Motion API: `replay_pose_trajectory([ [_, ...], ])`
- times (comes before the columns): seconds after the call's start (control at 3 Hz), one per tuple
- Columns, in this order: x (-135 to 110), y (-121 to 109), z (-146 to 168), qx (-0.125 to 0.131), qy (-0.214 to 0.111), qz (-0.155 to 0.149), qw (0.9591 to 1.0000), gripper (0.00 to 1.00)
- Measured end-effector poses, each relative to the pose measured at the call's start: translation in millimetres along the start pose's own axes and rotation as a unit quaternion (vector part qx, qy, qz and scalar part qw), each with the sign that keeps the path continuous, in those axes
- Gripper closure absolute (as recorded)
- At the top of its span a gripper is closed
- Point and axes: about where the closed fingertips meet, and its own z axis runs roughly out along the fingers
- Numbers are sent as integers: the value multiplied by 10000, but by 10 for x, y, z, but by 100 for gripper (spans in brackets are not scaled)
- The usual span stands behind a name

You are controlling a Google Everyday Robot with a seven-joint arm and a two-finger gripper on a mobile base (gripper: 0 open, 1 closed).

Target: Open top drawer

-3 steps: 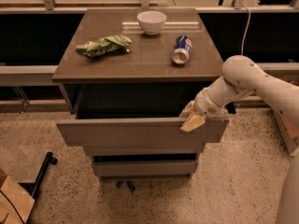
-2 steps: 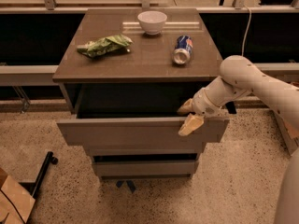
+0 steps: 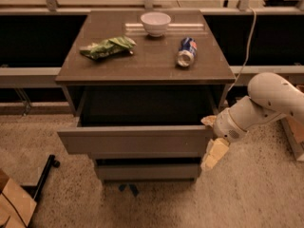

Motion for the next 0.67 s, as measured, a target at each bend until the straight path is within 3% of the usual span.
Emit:
replay_pose_trajectory([
  [0.33,0,-3,0,0,0,0,10000,0],
  [0.67,178,294,-22,-109,63,303,9995,16],
])
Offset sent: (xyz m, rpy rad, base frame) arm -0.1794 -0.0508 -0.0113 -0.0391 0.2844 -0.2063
